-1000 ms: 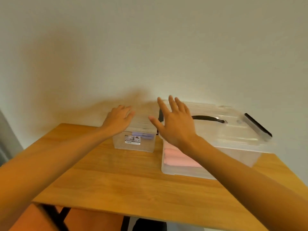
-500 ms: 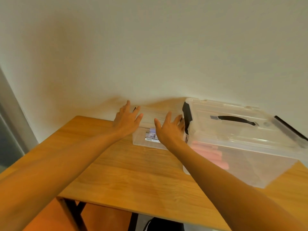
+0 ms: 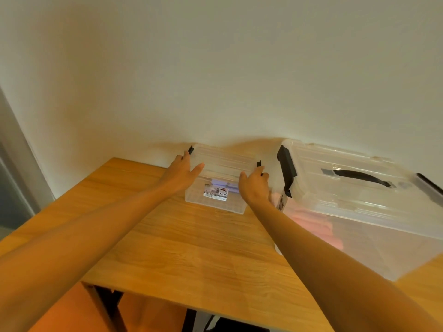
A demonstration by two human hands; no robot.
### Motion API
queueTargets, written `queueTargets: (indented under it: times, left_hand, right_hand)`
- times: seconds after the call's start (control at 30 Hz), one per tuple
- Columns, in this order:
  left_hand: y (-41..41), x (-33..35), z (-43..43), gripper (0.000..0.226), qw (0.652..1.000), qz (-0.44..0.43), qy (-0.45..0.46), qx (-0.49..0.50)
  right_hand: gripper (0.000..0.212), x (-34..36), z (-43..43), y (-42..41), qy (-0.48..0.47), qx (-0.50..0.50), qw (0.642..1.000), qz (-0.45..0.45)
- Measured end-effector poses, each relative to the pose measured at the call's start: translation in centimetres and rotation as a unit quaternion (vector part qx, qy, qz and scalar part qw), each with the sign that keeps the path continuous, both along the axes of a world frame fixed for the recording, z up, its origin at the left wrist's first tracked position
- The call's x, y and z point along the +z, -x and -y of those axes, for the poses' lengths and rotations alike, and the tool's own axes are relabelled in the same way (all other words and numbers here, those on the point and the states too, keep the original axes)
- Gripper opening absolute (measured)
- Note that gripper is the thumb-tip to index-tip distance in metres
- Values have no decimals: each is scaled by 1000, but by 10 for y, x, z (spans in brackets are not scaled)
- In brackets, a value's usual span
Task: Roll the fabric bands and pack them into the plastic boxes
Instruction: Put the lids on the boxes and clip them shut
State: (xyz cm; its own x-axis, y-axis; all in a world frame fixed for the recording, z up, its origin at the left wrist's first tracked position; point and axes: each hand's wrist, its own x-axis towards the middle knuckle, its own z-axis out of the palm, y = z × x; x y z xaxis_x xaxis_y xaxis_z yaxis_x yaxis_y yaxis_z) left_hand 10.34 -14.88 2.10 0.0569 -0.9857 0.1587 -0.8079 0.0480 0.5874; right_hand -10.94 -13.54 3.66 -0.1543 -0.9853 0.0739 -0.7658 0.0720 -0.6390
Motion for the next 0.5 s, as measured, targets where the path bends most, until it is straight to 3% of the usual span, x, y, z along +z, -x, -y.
queueTargets:
  times: [0.23, 0.5]
  left_hand:
    - [-15, 11, -11, 82, 997, -52, 28, 54]
    - [-30, 82, -33, 81, 986, -66, 123, 86]
  right_hand:
    - [76, 9, 2, -21, 7, 9, 999, 53]
    - [86, 79, -2, -39, 85, 43, 990, 100]
